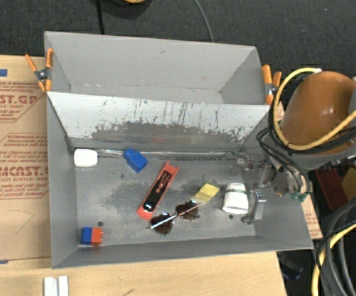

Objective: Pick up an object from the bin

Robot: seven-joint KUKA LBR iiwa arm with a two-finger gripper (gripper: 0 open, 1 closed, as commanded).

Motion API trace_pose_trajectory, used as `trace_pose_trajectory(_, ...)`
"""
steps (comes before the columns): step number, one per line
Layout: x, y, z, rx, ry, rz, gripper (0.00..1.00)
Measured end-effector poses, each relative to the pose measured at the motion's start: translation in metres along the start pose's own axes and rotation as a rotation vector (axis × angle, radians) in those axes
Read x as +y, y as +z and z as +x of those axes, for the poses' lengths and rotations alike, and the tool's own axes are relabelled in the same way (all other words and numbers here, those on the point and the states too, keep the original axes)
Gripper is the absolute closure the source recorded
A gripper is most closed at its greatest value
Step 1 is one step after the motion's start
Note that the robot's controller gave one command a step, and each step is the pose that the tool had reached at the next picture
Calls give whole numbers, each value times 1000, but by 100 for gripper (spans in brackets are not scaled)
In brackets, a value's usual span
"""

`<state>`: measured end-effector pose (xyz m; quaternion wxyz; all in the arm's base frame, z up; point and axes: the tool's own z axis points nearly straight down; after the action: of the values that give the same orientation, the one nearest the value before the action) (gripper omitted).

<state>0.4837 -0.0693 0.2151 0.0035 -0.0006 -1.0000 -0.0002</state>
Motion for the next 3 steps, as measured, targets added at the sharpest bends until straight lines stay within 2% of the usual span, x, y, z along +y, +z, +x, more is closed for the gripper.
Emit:
trace_pose_trajectory(1, 0, -4, -2, -8, -1, 1, 0)
trace_pose_trajectory(2, 21, 49, -8, -11, 35, 0, 0)
trace_pose_trajectory(3, 23, 111, -2, -10, 135, -1, 0)
